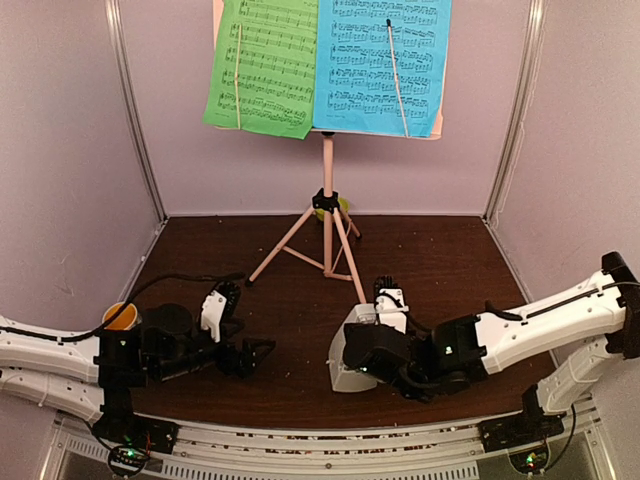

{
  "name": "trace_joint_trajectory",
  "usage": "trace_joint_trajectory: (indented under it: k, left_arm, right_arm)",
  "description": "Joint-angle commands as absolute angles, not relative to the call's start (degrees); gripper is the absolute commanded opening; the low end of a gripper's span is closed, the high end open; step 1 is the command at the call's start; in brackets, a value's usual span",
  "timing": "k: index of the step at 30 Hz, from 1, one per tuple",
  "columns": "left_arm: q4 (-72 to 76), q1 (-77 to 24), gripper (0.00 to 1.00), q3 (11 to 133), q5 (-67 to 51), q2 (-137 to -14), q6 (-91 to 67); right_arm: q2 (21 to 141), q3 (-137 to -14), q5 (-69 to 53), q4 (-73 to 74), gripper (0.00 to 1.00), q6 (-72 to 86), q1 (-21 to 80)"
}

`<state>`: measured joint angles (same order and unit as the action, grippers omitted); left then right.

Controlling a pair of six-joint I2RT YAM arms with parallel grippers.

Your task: Set up the instrument practice props

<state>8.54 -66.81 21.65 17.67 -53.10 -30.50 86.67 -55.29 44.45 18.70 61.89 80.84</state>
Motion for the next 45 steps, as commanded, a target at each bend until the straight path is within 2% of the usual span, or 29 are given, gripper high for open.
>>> trace_joint_trajectory:
  k: [1, 10, 20, 31, 36, 38, 45]
  left_arm:
    - [12.0, -67.04, 0.89, 20.24, 14.77, -53.82, -28.69]
    - [18.74, -72.75, 0.9, 18.0, 11.66, -55.83, -19.14]
    - [27.69, -82.0, 0.9, 18.13, 16.74, -61.29, -8.87]
    - [26.53, -87.56, 0.92, 23.36, 19.5, -66.89, -1.62]
    - [27.18, -87.95, 0.92, 23.46, 20.63, -66.91, -1.25]
    - [26.72, -87.98, 0.92, 23.73, 21.32, -66.71, -1.3]
    - [24.8, -87.98, 0.97, 26.83, 24.75, -69.91, -3.6]
  right_arm:
    - [81.01, -51.71, 41.23, 8.51, 0.44, 54.42, 80.43]
    - [67.8, -40.21, 31.73, -9.56, 0.37, 36.25, 79.29]
    - [56.49, -29.71, 16.97, -27.11, 0.28, 24.51, 75.83]
    - [52.87, -28.94, 2.38, -31.01, 0.14, 17.57, 75.29]
    - [52.93, -29.08, -1.63, -32.53, 0.04, 17.17, 75.1]
    - [53.03, -29.13, -1.49, -32.35, 0.0, 17.18, 74.99]
    - [55.4, -31.19, 5.87, -30.38, 0.0, 20.09, 74.94]
